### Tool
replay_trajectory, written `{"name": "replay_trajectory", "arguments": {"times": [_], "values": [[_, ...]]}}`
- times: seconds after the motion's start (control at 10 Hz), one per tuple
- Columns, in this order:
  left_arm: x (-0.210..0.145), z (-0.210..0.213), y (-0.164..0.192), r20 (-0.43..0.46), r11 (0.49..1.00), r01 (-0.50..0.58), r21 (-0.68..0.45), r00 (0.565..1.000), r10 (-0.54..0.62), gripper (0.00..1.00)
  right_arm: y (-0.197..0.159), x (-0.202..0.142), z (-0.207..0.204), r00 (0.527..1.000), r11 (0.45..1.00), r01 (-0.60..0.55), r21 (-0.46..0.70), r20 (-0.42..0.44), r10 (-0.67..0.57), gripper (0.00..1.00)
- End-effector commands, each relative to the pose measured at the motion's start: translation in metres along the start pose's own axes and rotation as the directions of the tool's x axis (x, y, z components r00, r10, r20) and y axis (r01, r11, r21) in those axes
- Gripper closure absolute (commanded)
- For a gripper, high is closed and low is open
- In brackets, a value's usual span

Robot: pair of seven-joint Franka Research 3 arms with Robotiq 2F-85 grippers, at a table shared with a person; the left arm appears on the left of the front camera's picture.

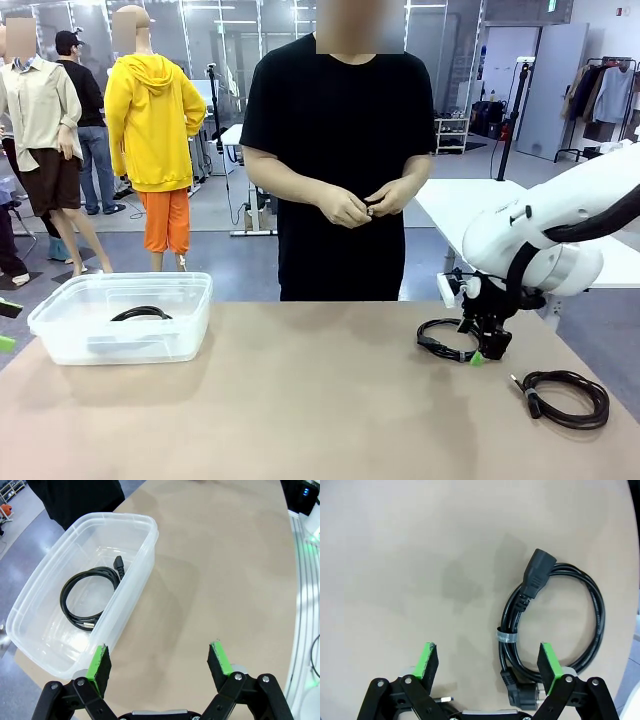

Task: Organize and store the cables.
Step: Place the Power Cable into the Organizing box.

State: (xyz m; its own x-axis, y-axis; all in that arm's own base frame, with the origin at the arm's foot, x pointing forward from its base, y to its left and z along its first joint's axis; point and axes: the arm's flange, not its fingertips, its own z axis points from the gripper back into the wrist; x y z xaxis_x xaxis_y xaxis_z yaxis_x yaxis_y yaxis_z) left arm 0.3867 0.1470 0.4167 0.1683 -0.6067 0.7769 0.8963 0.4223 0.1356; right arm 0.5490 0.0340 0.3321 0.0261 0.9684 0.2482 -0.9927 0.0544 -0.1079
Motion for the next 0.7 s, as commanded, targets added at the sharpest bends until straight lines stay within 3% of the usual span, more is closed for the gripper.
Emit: {"name": "replay_trajectory", "arguments": {"times": [0.0, 0.4, 0.5, 0.6], "values": [[-0.001, 0.001, 0.000, 0.014, 1.000, 0.003, -0.004, 1.000, -0.003, 0.02, -0.013, 0.005, -0.009, 0.999, 0.999, 0.037, 0.032, -0.035, -0.036, 0.00], [-0.001, 0.001, 0.000, 0.014, 1.000, 0.003, -0.004, 1.000, -0.003, 0.02, -0.026, 0.000, -0.027, 0.996, 0.995, 0.059, 0.076, -0.075, -0.054, 0.00], [-0.001, 0.001, 0.000, 0.014, 1.000, 0.003, -0.004, 1.000, -0.003, 0.02, -0.028, 0.000, -0.030, 0.995, 0.994, 0.067, 0.091, -0.086, -0.059, 0.12], [-0.001, 0.001, 0.000, 0.014, 1.000, 0.003, -0.004, 1.000, -0.003, 0.02, -0.029, 0.000, -0.030, 0.993, 0.992, 0.077, 0.099, -0.095, -0.067, 0.47]]}}
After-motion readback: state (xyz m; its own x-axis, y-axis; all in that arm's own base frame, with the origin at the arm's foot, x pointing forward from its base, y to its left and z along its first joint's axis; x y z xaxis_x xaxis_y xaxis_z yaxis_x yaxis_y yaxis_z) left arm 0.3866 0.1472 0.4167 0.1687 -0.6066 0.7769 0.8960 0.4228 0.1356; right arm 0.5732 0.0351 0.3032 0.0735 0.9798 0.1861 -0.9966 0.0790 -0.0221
